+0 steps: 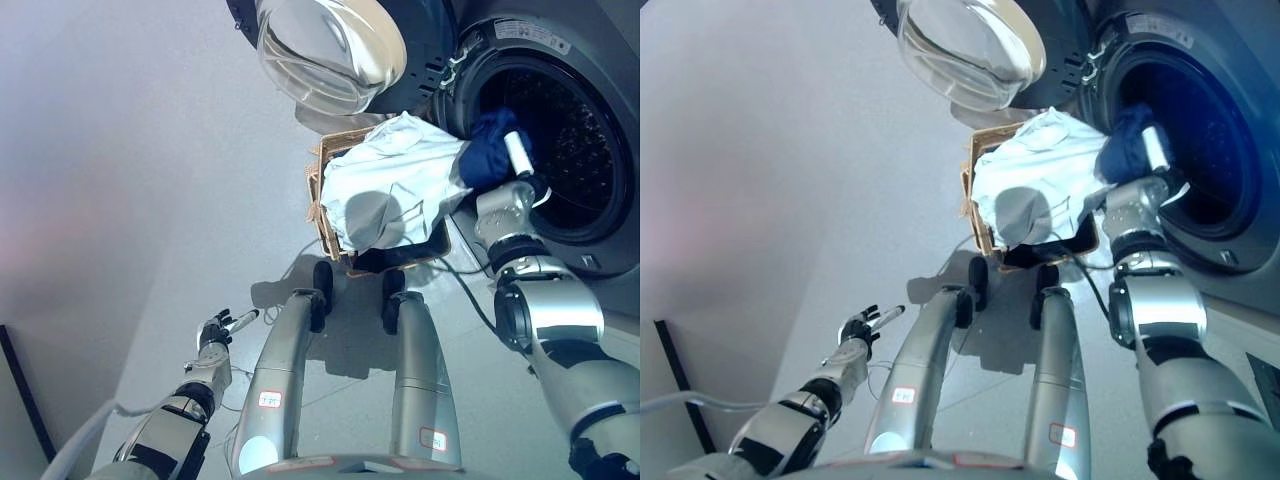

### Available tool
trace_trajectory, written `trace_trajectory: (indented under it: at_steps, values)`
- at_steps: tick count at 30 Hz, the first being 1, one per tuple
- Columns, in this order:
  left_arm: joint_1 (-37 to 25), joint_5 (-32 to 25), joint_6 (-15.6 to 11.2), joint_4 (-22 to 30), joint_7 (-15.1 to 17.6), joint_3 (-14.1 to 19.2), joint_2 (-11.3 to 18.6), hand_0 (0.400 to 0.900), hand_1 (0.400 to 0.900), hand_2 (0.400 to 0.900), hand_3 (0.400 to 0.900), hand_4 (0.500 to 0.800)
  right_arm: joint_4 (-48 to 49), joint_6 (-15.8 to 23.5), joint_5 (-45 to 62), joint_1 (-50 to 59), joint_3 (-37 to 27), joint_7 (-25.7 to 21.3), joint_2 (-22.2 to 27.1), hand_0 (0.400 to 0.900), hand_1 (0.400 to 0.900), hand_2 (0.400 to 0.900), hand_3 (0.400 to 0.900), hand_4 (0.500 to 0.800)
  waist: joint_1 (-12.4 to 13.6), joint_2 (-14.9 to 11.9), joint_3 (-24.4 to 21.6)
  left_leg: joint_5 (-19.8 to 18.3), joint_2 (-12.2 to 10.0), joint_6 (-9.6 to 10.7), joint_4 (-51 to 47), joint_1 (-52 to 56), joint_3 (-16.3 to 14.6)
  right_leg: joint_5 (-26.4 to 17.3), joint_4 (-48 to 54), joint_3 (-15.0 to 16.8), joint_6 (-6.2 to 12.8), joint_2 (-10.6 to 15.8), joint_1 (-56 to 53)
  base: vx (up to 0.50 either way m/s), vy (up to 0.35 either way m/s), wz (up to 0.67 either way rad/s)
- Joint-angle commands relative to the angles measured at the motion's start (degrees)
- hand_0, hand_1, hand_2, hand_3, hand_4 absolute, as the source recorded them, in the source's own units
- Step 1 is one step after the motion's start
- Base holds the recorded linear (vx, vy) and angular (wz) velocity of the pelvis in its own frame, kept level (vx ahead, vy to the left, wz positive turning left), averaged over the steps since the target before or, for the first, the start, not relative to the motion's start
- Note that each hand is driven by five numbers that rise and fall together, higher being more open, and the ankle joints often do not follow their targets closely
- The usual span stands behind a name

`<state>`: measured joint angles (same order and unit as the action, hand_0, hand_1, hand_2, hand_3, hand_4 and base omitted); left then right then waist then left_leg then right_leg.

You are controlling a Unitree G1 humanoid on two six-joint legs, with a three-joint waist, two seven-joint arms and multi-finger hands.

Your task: Put the clothes in the basket into the washing machine.

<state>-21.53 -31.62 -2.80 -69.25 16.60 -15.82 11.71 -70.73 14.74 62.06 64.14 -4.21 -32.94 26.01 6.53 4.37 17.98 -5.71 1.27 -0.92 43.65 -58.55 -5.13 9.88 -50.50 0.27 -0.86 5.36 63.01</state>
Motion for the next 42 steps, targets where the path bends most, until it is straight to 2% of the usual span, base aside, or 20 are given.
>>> trace_trajectory:
  at_steps: [1, 4, 5, 6, 7, 17, 23, 28, 36, 38, 39, 42]
  values:
    - [3.54, -1.88, -0.77, -1.24, 2.09, -0.66, 0.49, 0.900, 0.900, 0.900, 0.900, 0.800, 3.83, 7.71, -0.09, 6.23, 1.85, -2.33, 7.99, 0.400, 0.400, 0.400, 0.400, 0.500, -1.31, 2.90, 0.13, 1.36, 2.58, 0.76, -7.88, 0.50, -1.49, -2.45, 6.15, 1.60, 2.83, -1.21, 0.17, 0.05, -0.016, 0.07]
    - [4.17, -1.77, -0.89, -0.86, 2.28, -1.07, 0.28, 0.900, 0.900, 0.900, 0.900, 0.800, 3.03, 6.52, -3.15, 7.51, 3.61, -3.57, 10.26, 0.400, 0.400, 0.400, 0.400, 0.500, -0.89, 3.39, -0.24, 1.49, 2.70, 0.73, -8.12, 0.33, -1.70, -2.34, 5.78, 1.77, 2.85, -0.96, 0.62, 0.04, -0.009, 0.03]
    - [4.41, -1.56, -0.95, -0.86, 2.33, -1.11, 0.30, 0.900, 0.900, 0.900, 0.900, 0.800, 2.61, 6.05, -3.99, 7.99, 4.61, -3.55, 10.99, 0.561, 0.561, 0.561, 0.561, 0.596, -0.72, 3.50, -0.37, 1.53, 2.71, 0.72, -8.26, 0.29, -1.82, -2.39, 5.69, 1.80, 2.89, -0.91, 0.92, 0.00, 0.000, 0.00]
    - [4.41, -1.40, -1.06, -0.85, 2.51, -1.14, 0.26, 0.900, 0.900, 0.900, 0.900, 0.800, 2.10, 5.82, -4.86, 8.07, 5.19, -4.07, 11.56, 0.635, 0.635, 0.635, 0.635, 0.641, -0.66, 3.50, -0.47, 1.56, 2.73, 0.73, -8.29, 0.17, -1.90, -2.44, 5.63, 1.82, 2.94, -0.84, 1.09, 0.00, 0.000, 0.00]
    - [4.49, -1.52, -1.10, -0.93, 2.66, -1.20, 0.16, 0.900, 0.900, 0.900, 0.900, 0.800, 1.89, 5.86, -4.97, 8.12, 5.18, -4.57, 11.56, 0.900, 0.900, 0.900, 0.900, 0.800, -0.69, 3.53, -0.60, 1.59, 2.74, 0.76, -8.29, 0.09, -1.89, -2.44, 5.53, 1.86, 2.98, -0.81, 1.18, 0.00, 0.000, 0.00]
    - [4.39, -0.81, -1.78, -0.63, 3.75, -1.43, -0.47, 0.900, 0.900, 0.900, 0.900, 0.800, 3.16, 5.11, -12.96, 7.33, 7.13, -9.42, 12.24, 0.900, 0.900, 0.900, 0.900, 0.800, -1.19, 3.75, -1.24, 2.01, 2.83, 1.11, -8.45, -0.22, -1.77, -2.51, 5.02, 1.99, 2.81, -1.01, 1.72, 0.00, 0.000, 0.00]
    - [4.21, -0.74, -1.85, -1.25, 3.71, -0.79, -0.70, 0.900, 0.900, 0.900, 0.900, 0.800, 8.17, 5.55, -14.68, 4.30, 9.04, -6.89, 8.32, 0.900, 0.900, 0.900, 0.900, 0.800, -1.85, 3.47, -0.91, 2.04, 2.57, 1.20, -8.45, 0.05, -2.13, -2.93, 5.27, 2.23, 2.76, -1.39, 1.50, -0.02, -0.007, -0.06]
    - [4.16, 0.35, -2.01, -1.25, 3.66, 1.00, -0.60, 0.900, 0.900, 0.900, 0.900, 0.800, 16.07, 1.42, -30.95, -1.83, 16.30, -6.13, 6.08, 0.900, 0.900, 0.900, 0.900, 0.800, -2.75, 2.65, -0.09, 2.31, 2.08, 1.15, -8.86, 0.57, -2.38, -3.53, 6.33, 2.08, 2.63, -1.78, 0.75, -0.03, 0.001, -0.08]
    - [5.59, 3.48, -0.87, -3.34, 2.65, 5.24, -0.70, 0.900, 0.900, 0.900, 0.900, 0.800, 30.60, -3.18, -49.64, -21.58, 22.34, -0.74, 1.19, 0.900, 0.900, 0.900, 0.900, 0.800, -4.91, 0.51, -0.11, 2.77, 1.62, 1.19, -11.88, 4.39, -1.43, -4.68, 10.54, 0.92, 2.76, -2.36, -4.08, 0.01, 0.003, -0.01]
    - [6.05, 4.26, -0.56, -3.56, 2.16, 5.70, -0.85, 0.900, 0.900, 0.900, 0.900, 0.800, 31.28, -3.82, -51.23, -24.65, 23.11, 1.04, 0.57, 0.900, 0.900, 0.900, 0.900, 0.800, -5.20, 0.32, 0.02, 3.02, 1.58, 1.26, -13.32, 6.41, -1.16, -4.89, 12.00, 0.57, 2.84, -2.36, -6.25, 0.05, 0.014, -0.05]
    - [6.74, 5.38, -0.20, -3.91, 1.55, 6.22, -0.95, 0.900, 0.900, 0.900, 0.900, 0.800, 31.59, -4.15, -52.96, -29.77, 24.12, 3.09, -1.04, 0.900, 0.900, 0.900, 0.900, 0.800, -5.31, -0.29, -0.73, 3.09, 1.65, 1.28, -15.28, 9.53, -0.88, -5.10, 14.08, 0.30, 3.06, -2.44, -9.44, 0.08, 0.013, -0.06]
    - [8.29, 8.13, 0.52, -4.23, -0.44, 6.46, -0.88, 0.900, 0.900, 0.900, 0.900, 0.800, 29.66, -6.36, -58.04, -36.62, 26.70, 7.30, -0.34, 0.900, 0.900, 0.900, 0.900, 0.800, -5.67, -1.25, -0.37, 3.37, 2.11, 1.52, -19.67, 18.23, -0.14, -5.59, 18.88, -0.19, 3.40, -2.60, -18.83, 0.09, 0.013, -0.04]
